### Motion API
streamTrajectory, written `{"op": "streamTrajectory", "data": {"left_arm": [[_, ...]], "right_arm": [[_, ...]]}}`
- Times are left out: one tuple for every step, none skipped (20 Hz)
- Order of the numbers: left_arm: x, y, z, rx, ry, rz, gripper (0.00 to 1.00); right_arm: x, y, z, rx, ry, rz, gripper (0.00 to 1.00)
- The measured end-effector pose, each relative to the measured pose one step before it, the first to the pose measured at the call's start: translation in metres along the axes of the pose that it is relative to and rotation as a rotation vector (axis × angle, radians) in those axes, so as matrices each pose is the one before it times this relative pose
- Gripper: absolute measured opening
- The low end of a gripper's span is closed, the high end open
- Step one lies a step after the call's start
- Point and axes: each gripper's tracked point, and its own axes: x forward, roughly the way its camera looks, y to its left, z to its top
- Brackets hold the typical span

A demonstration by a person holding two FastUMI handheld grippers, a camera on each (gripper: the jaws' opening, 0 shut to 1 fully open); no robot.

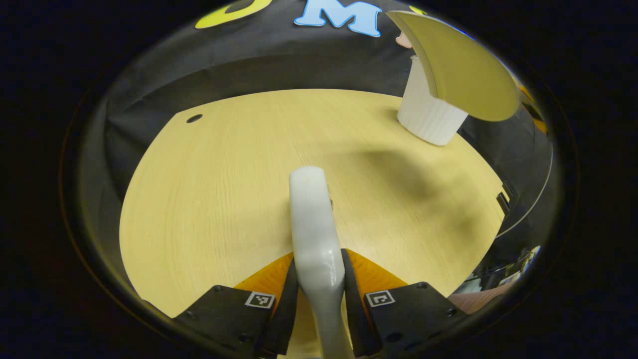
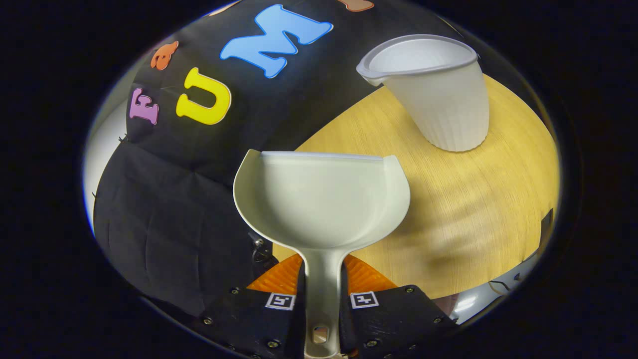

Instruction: Pick up the small broom and dustpan from the desktop, sweep the trash into the dustpan with the broom, and then empty the trash into the garbage bin.

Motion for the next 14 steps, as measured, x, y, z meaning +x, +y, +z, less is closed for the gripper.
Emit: {"op": "streamTrajectory", "data": {"left_arm": [[0.0004,0.0001,-0.00064,-0.00478,0.00008,-0.00129,0.5],[-0.00067,0.00082,0.00061,-0.00395,-0.00101,0.00002,0.5],[-0.00004,-0.00013,0.00123,-0.00412,-0.00262,0.00122,0.5],[0.00036,-0.00021,0.00216,-0.00399,-0.00353,0.00191,0.5],[0.00006,-0.00096,0.00067,-0.00461,-0.00436,0.0026,0.52],[0.00013,-0.00134,0.00248,-0.00618,-0.00422,0.00458,0.52],[0.00024,-0.00198,0.00252,-0.00603,-0.00346,0.00455,0.5],[0.00005,-0.00255,0.00231,-0.0069,-0.00093,0.00513,0.5],[-0.00042,-0.00339,0.00257,-0.00737,-0.0018,0.00358,0.52],[-0.00041,-0.00355,0.00206,-0.00502,0.00316,0.0048,0.53],[-0.00079,-0.00238,0.00167,-0.0043,0.00739,0.01189,0.52],[-0.00143,0.00051,0.00303,-0.00486,0.00522,0.0124,0.52],[0.00362,0.00074,-0.00126,-0.00673,0.00029,0.0088,0.52],[0.00105,-0.00273,0.00204,-0.00611,0.00191,0.00815,0.53]], "right_arm": [[0.00598,-0.01116,-0.00605,-0.0039,0.00615,-0.02891,0.26],[0.0075,-0.01194,-0.004,-0.0065,0.00281,-0.03469,0.26],[0.00815,-0.01116,-0.00444,-0.0104,0.00397,-0.03905,0.26],[0.00634,-0.01242,-0.00776,-0.01216,0.00295,-0.03931,0.26],[0.00516,-0.01096,-0.00532,-0.01701,-0.00169,-0.03934,0.26],[0.00766,-0.01032,-0.00437,-0.0226,-0.00109,-0.03935,0.26],[0.00708,-0.00943,-0.00503,-0.02915,0.00096,-0.04423,0.26],[0.00781,-0.00942,-0.00249,-0.03537,-0.00339,-0.04357,0.25],[0.0085,-0.00857,-0.00103,-0.03558,-0.00605,-0.04134,0.26],[0.00559,-0.00802,-0.00347,-0.03353,-0.00403,-0.03663,0.26],[0.00218,-0.00868,-0.00378,-0.02809,-0.00538,-0.03128,0.26],[0.00427,-0.00492,-0.00328,-0.02266,-0.00537,-0.02693,0.26],[0.0039,-0.00435,-0.00285,-0.02329,-0.00484,-0.02389,0.26],[0.0041,-0.00418,-0.00023,-0.0174,-0.01272,-0.02407,0.26]]}}
